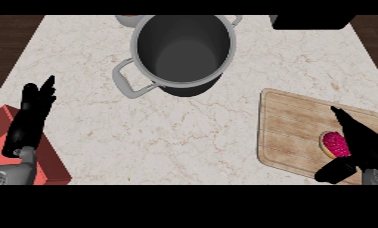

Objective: Pick the cupcake from the cutting board and place it in the pot

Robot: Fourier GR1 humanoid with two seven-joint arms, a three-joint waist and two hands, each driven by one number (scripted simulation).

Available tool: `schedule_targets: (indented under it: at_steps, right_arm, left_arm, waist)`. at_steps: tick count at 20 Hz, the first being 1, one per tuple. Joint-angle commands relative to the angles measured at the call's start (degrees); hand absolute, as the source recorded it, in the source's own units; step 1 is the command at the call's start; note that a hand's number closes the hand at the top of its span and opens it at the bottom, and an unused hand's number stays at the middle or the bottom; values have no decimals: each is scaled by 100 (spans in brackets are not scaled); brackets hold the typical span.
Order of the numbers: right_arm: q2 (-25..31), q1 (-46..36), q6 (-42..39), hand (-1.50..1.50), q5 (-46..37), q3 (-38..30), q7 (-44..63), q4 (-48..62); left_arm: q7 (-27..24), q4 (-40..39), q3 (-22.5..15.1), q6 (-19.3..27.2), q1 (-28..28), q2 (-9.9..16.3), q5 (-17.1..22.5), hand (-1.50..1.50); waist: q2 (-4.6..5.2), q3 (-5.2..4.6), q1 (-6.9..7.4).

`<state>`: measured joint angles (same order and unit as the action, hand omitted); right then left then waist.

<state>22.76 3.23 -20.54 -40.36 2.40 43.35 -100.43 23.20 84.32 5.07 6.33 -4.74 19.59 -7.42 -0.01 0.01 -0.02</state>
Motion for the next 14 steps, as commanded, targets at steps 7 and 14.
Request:
schedule_targets:
  at_steps: [7,14]
  right_arm:
    - [-183,-62,-113,-150,-120,-505,-593,475]
    - [-199,-227,267,-150,-398,-712,-1342,1433]
  left_arm:
    - [-46,28,158,-187,-26,-229,-253,0]
    - [-168,-404,408,-309,-266,-268,-242,0]
  waist:
    - [-2,-1,-3]
    - [1,-1,-3]
